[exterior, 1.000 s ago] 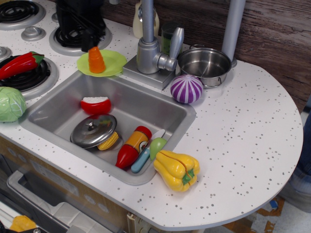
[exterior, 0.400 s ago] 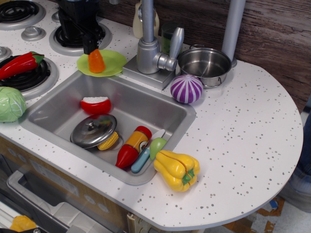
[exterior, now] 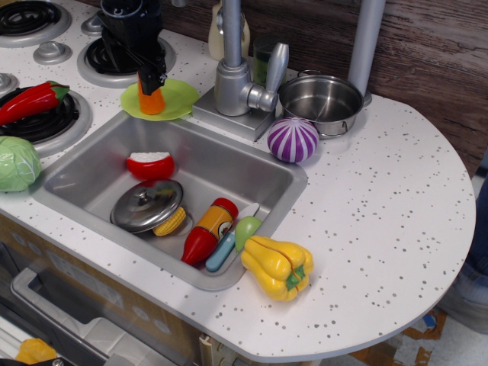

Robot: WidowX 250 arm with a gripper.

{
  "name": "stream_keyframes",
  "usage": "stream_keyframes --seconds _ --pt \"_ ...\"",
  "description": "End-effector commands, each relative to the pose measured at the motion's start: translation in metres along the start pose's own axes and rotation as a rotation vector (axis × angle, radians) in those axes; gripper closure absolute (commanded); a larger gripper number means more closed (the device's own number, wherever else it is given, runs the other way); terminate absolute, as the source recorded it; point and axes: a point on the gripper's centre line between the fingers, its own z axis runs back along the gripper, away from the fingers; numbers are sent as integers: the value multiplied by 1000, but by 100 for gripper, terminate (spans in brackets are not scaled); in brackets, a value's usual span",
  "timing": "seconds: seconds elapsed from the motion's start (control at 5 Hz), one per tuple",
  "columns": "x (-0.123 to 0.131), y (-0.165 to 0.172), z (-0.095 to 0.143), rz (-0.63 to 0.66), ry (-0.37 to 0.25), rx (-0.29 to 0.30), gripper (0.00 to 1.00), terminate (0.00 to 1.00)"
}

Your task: Take carrot off plate

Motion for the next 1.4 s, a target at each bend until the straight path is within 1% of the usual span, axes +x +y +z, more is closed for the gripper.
stream_keyframes --seconds 0.0,0.2,0.6,0.8,1.0,1.2 --pt "8 1 2 -28 -37 -3 0 0" --pt "10 -1 2 -21 -34 0 100 0" --pt "11 3 33 -8 19 28 100 0" --pt "8 -20 53 33 55 34 100 0" --pt "2 -60 54 96 81 37 100 0" --pt "-2 -92 39 148 52 27 100 0"
